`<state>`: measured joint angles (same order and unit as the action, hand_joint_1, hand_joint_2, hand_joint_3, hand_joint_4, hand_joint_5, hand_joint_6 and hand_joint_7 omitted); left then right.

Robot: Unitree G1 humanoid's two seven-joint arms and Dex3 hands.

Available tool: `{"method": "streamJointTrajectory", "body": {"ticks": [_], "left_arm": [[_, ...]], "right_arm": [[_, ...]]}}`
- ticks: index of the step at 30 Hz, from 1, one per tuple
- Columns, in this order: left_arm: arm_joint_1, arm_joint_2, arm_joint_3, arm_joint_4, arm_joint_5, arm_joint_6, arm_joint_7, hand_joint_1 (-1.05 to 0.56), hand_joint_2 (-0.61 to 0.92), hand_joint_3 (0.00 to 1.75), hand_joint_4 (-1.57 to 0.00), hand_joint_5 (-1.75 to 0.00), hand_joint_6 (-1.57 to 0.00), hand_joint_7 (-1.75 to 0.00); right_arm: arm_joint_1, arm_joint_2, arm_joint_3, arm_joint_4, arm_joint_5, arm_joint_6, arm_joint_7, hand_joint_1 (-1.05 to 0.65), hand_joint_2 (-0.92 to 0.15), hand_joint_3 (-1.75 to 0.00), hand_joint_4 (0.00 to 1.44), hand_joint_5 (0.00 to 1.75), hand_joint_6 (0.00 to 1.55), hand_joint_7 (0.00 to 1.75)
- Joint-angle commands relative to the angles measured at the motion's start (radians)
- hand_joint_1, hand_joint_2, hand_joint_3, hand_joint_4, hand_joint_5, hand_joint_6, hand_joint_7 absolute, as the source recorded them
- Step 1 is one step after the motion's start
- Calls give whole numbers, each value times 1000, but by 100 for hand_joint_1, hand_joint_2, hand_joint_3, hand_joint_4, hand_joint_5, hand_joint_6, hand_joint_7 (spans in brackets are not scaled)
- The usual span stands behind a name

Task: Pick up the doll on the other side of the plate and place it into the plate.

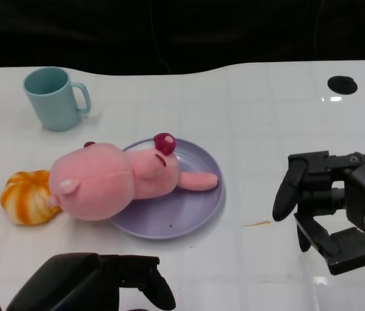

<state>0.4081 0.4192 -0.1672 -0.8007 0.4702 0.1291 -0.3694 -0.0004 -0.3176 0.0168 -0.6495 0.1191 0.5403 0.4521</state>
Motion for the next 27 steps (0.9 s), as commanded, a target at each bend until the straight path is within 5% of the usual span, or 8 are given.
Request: {"method": "streamJointTrajectory", "body": {"ticks": [1, 11, 21, 27], "left_arm": [[13, 10, 0, -6, 0, -45, 3, -22, 92, 36, -63, -160, -75, -83], [37, -37, 17, -15, -41, -15, 14, -21, 89, 46, -62, -162, -71, -98], [39, -134, 49, -41, -208, 114, -3, -20, 89, 53, -60, -175, -66, -111], [28, -168, 71, -55, -344, 184, 7, -20, 79, 71, -61, -161, -61, -122]], "right_arm": [[12, -31, 4, 27, -14, -32, -4, 10, -32, -153, 94, 174, 85, 150], [18, -68, 32, 48, -26, -16, -1, 15, -42, -140, 88, 175, 81, 151], [1, -87, 68, 62, -45, -22, 10, 17, -40, -139, 90, 175, 84, 151], [-8, -99, 74, 59, -41, -6, 22, 15, -39, -140, 90, 175, 84, 152]]}}
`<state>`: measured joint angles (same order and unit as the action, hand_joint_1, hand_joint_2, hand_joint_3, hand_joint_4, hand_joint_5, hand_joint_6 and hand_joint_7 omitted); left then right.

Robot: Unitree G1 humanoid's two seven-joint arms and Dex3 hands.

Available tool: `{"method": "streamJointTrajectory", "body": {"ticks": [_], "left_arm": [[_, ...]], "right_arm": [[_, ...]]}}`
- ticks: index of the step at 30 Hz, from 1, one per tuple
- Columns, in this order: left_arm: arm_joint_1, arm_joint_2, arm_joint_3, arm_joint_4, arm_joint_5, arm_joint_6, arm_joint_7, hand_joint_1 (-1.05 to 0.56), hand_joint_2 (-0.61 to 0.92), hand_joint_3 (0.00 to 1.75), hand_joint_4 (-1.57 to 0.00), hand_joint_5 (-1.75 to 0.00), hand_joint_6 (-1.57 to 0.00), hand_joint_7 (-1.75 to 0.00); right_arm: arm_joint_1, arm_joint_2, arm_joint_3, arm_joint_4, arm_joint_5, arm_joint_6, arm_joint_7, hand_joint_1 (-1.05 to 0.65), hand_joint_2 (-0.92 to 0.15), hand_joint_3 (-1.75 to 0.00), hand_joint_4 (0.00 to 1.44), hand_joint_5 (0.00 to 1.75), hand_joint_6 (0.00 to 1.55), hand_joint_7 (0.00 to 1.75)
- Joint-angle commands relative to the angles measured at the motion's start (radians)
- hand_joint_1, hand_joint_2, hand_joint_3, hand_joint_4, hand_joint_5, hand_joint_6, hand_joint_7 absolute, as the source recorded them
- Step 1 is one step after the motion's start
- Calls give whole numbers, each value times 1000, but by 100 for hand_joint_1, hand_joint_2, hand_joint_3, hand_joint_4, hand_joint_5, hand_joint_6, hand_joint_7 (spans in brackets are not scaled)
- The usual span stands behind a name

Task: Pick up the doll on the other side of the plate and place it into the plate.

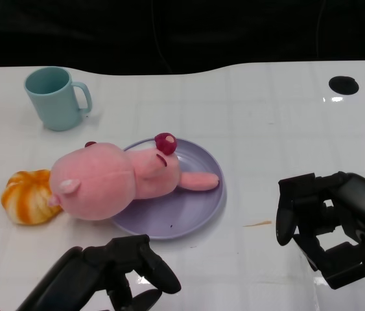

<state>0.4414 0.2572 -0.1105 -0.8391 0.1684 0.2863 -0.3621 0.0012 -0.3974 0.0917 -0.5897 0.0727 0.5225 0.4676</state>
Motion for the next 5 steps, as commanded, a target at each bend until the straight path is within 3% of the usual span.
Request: {"method": "streamJointTrajectory", "body": {"ticks": [1, 5], "left_arm": [[-8, -8, 17, -19, -57, 36, 1, -20, 79, 71, -61, -160, -61, -123], [-18, -10, 23, -21, -95, 58, 9, -23, 80, 69, -63, -161, -61, -127]], "right_arm": [[-10, -21, 0, 0, 4, 8, 7, 15, -39, -140, 90, 175, 84, 151], [-11, -25, 1, 3, 0, -2, 7, 13, -37, -142, 89, 175, 84, 151]]}}
